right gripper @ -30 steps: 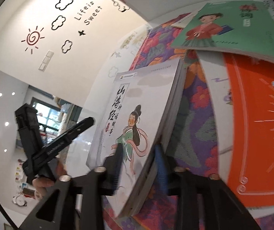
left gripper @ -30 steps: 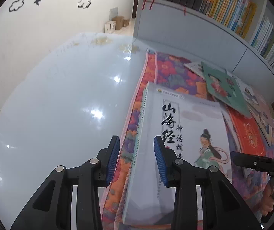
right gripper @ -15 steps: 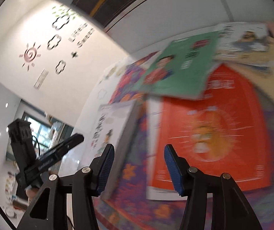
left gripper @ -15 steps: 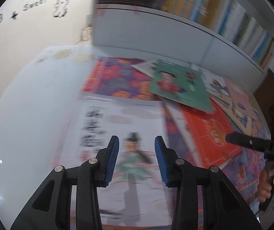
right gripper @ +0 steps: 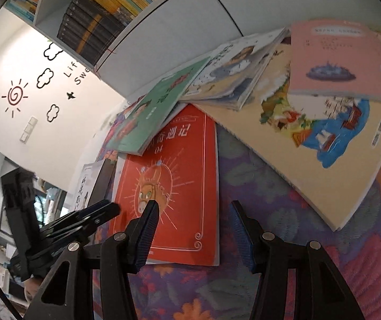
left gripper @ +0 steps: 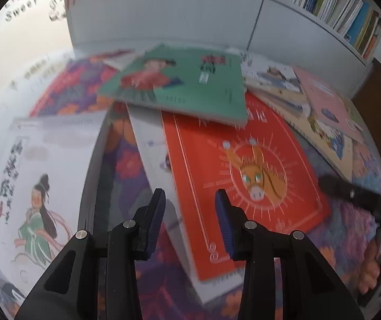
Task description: Organize books
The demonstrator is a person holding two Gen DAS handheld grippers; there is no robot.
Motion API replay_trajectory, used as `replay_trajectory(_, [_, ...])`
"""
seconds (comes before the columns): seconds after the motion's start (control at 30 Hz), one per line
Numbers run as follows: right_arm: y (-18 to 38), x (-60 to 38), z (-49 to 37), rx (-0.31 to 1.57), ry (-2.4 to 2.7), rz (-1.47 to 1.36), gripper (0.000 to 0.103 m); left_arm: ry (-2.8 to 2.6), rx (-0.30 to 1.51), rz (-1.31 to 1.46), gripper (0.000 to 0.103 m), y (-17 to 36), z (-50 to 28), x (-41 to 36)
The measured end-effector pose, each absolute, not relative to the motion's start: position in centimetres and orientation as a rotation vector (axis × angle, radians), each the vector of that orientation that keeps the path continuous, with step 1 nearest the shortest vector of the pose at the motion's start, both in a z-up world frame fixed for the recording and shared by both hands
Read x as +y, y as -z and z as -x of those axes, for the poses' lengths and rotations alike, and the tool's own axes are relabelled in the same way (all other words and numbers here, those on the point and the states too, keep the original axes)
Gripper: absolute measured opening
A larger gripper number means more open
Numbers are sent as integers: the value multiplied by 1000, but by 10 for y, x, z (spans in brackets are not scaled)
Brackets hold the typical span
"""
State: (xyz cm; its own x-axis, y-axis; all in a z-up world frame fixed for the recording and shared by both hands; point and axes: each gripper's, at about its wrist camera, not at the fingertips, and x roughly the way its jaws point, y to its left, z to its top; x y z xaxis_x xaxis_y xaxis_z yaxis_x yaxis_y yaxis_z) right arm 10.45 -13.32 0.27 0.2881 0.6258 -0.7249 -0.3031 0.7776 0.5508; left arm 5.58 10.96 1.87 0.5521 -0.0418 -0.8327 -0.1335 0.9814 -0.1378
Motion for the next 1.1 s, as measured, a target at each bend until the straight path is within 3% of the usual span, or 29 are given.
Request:
replay_trajectory(0.03, [0,-134,-103,1106,-650,-336,52,-42,989,201,36,-17,-57,107])
replay_trajectory(0.17, [6,-139,-87,989,-708,-323,53,-40,925,208,57,-14,-53,95])
replay_trajectory(0.4, [5,-138,-83,983,-727,-325,53,-78,834,153,57,-9,-41,80])
replay_trajectory(1.1, [3,-135,-81,971,-728,-310,55,-51,842,127,58,-10,-41,76])
